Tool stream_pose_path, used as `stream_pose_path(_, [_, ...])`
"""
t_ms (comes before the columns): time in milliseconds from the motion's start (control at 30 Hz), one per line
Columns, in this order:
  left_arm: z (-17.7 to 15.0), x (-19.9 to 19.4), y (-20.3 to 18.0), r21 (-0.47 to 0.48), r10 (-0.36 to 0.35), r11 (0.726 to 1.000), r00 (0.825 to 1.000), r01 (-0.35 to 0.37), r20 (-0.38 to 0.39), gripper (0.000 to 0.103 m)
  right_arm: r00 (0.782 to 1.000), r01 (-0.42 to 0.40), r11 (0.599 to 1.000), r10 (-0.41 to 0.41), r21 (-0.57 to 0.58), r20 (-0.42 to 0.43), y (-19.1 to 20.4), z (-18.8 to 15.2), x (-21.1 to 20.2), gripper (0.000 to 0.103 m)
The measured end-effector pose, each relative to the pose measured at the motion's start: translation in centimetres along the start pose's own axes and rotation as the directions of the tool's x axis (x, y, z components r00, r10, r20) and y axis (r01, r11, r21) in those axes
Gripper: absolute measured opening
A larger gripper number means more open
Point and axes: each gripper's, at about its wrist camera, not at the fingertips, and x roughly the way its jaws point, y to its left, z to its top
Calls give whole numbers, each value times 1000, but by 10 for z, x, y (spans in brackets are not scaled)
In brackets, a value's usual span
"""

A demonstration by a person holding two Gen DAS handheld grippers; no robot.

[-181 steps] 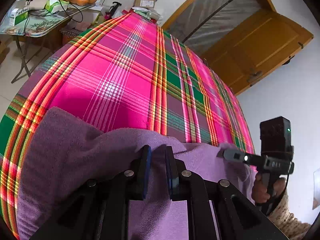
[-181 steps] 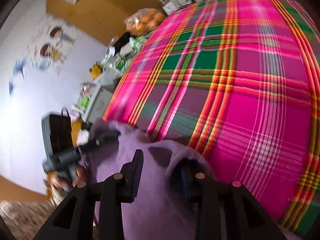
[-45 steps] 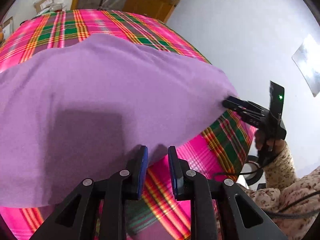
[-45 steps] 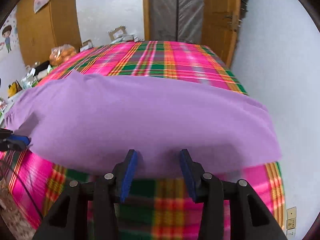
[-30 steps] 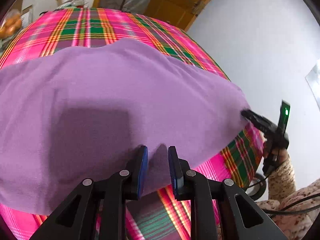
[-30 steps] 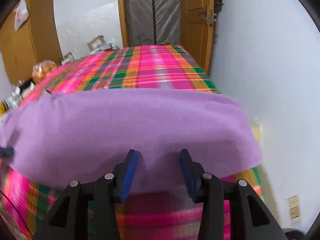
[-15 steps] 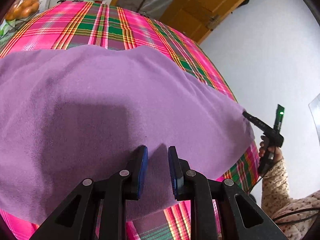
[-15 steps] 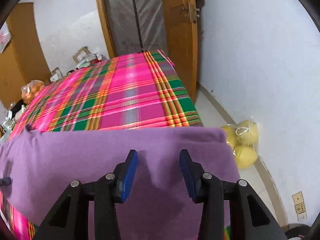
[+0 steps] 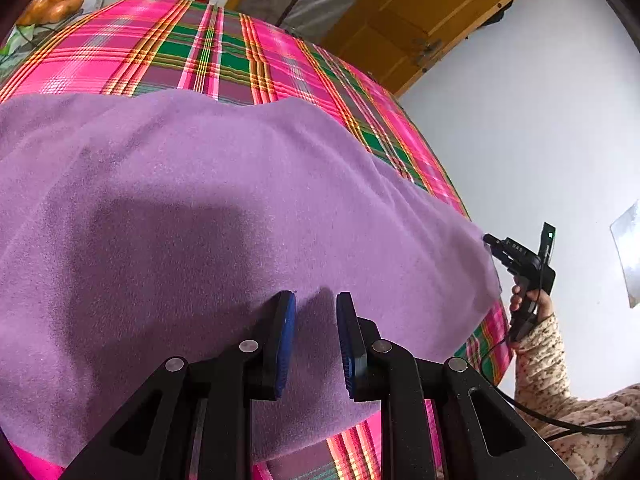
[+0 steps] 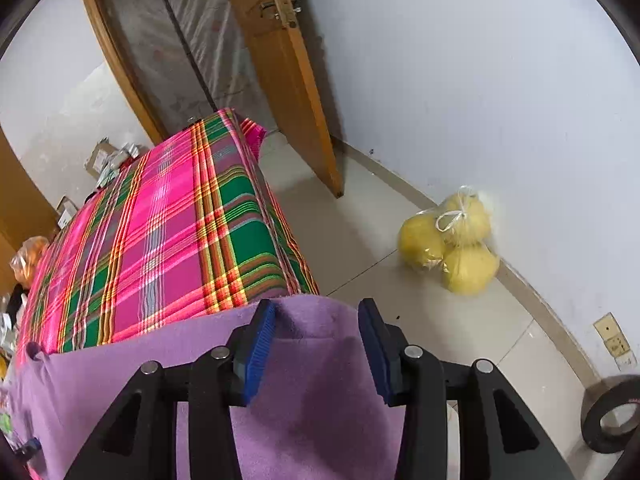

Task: Fold clothes

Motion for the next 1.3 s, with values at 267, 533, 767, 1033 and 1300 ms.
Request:
stream_pose_path(267, [0, -3, -7, 23, 73, 997, 997, -73, 27, 22, 994, 111, 993, -111, -39, 0, 15, -13, -8, 45])
stream_pose_path(533, [-7, -4, -27, 147, 355, 915, 923, -375, 149, 21, 1000, -1, 985, 3, -173, 15, 89, -42, -25, 45])
stream_pose_path(767, [-9, -37, 10, 37, 409, 906, 894, -422, 183, 21, 998, -61, 951, 60, -304, -12, 144, -65, -17, 45])
stream_pose_path(1033, [-5, -90, 72, -184, 502, 863, 841, -471, 202, 17, 999, -36, 942, 34, -333, -14, 157, -71, -13, 46])
stream_pose_path(1300, [36, -106, 76, -198, 477, 876, 852, -440, 214, 22, 1000, -11, 941, 7, -338, -12, 162, -71, -12, 49])
